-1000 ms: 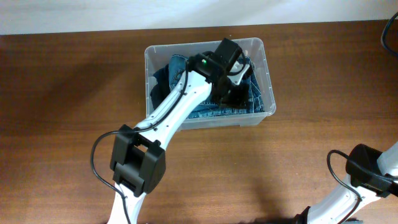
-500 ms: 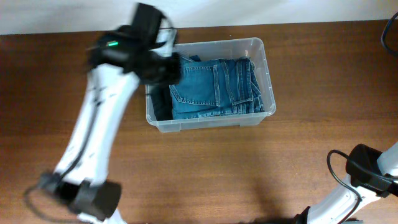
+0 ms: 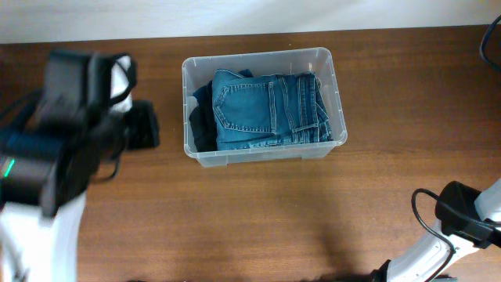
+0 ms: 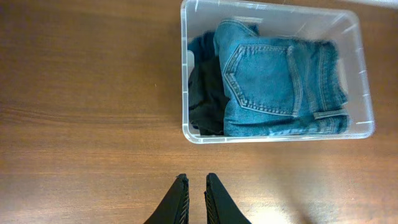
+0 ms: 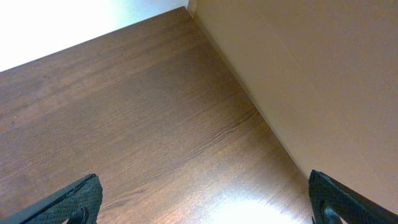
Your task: Pack container
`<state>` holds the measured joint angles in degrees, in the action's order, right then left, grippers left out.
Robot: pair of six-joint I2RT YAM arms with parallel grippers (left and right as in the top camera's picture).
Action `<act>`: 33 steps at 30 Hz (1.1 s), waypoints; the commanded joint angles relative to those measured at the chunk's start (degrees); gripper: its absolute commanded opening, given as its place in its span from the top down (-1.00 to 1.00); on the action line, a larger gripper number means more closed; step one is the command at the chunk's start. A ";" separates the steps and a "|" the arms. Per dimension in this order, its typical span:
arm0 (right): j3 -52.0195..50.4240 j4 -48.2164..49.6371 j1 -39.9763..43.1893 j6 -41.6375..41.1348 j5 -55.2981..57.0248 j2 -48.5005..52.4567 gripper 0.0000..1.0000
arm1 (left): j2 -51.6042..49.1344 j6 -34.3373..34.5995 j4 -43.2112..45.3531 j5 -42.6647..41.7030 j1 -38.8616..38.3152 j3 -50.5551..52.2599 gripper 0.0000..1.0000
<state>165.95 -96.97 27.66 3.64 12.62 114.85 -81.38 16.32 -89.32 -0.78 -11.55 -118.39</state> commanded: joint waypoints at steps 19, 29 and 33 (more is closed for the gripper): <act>-0.09 -0.35 0.11 -0.09 0.48 0.04 -0.97 | 58.69 17.27 13.33 16.26 0.11 50.77 -0.36; -0.09 -0.33 0.11 -0.09 0.48 0.04 -0.97 | 60.13 21.44 33.48 16.04 0.11 73.83 -0.99; -0.09 -0.33 0.11 -0.09 0.48 0.04 -0.97 | 60.02 21.46 38.97 15.93 0.09 78.05 -0.99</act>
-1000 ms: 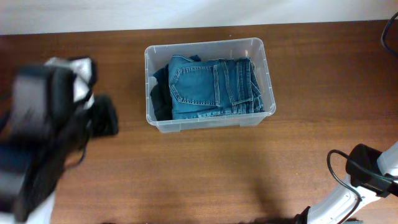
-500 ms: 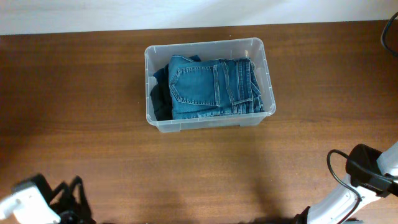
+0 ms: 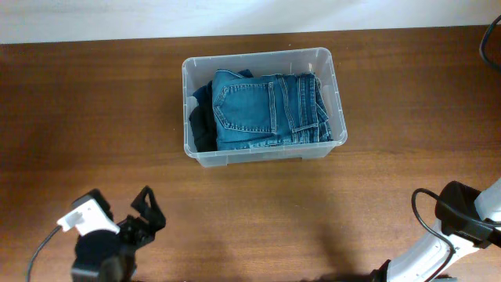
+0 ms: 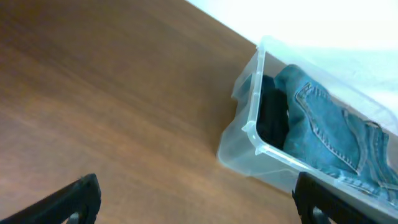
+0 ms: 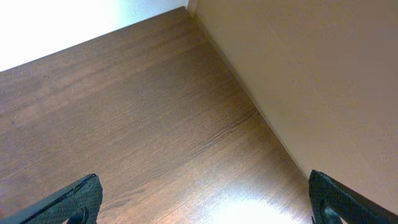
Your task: Pack container
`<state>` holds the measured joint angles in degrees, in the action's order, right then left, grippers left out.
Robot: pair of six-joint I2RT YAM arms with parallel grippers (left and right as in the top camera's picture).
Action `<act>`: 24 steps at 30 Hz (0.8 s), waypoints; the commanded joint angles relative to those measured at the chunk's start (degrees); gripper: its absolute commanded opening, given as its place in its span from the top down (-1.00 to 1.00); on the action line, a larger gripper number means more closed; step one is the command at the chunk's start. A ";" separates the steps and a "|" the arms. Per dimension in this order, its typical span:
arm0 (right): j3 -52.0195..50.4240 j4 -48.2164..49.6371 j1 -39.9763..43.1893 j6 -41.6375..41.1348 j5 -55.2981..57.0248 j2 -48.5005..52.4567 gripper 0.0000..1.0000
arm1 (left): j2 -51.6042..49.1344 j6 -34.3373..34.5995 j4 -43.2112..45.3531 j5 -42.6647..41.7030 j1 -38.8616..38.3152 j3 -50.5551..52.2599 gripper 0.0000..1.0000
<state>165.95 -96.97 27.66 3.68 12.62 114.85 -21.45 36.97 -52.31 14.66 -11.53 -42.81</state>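
A clear plastic container stands at the back middle of the table. Inside it lie folded blue jeans with a dark garment along their left side. The left wrist view shows the container, the jeans and the dark garment from a low angle. My left gripper sits near the front left of the table, well short of the container; its fingers are wide apart, open and empty. My right gripper is open and empty over bare wood.
The brown wooden table runs across the whole overhead view. My right arm with its cable rests at the front right corner. In the right wrist view the table's edge borders a beige floor.
My left arm was high beside the container's left side with its fingers nearly together. It now sits low at the front left of the table with its gripper open. The right arm has not moved.
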 commanded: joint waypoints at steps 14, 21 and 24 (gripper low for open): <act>-0.09 -0.33 0.11 -0.13 0.48 0.04 -0.97 | 0.09 0.79 1.27 -5.66 0.09 3.37 -0.99; -0.09 -0.33 0.11 -0.13 0.48 0.04 -0.96 | 0.09 0.79 -0.24 -5.66 0.09 3.37 -0.99; -0.09 -0.33 0.11 -0.13 0.48 0.04 -0.97 | 0.09 0.76 -0.24 -5.66 0.09 3.37 -0.99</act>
